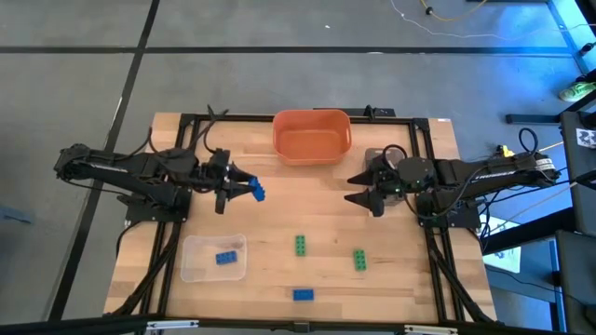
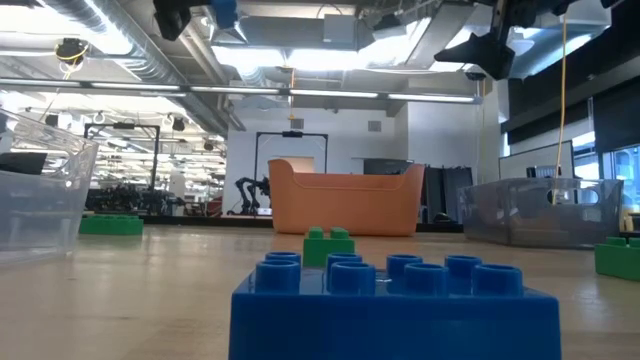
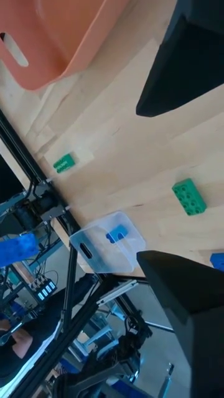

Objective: Sort & place blocks by color
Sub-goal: Put the blue 8 stud game piece block into the transparent bin

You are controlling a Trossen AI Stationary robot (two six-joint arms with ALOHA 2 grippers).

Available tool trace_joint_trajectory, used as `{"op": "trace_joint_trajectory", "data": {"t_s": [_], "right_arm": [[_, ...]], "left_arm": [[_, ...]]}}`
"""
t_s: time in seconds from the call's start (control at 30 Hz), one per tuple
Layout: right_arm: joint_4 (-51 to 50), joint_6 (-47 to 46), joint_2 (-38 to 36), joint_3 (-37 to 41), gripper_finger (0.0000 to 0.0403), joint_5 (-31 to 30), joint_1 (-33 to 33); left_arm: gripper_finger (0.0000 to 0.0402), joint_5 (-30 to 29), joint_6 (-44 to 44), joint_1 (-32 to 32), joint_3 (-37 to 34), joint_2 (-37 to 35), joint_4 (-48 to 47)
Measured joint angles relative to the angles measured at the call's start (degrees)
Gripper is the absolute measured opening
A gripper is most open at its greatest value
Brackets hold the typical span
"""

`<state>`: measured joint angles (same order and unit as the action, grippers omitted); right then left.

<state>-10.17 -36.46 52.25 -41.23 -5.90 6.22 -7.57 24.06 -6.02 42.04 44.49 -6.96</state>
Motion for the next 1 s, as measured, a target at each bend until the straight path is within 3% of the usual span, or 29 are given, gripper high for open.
{"op": "trace_joint_trajectory", "data": {"t_s": [0.73, 1.0], "right_arm": [[0.1, -1.0, 0.0, 0.0, 0.0371, 0.1, 0.0], [0.0, -2.4, 0.0, 0.0, 0.0371, 0.1, 0.0]], "left_arm": [[0.0128, 1.4, 0.9, 0.0, 0.0, 0.0, -1.2], [0.0128, 9.3, 5.6, -0.1, 0.1, 0.0, -4.3]]}}
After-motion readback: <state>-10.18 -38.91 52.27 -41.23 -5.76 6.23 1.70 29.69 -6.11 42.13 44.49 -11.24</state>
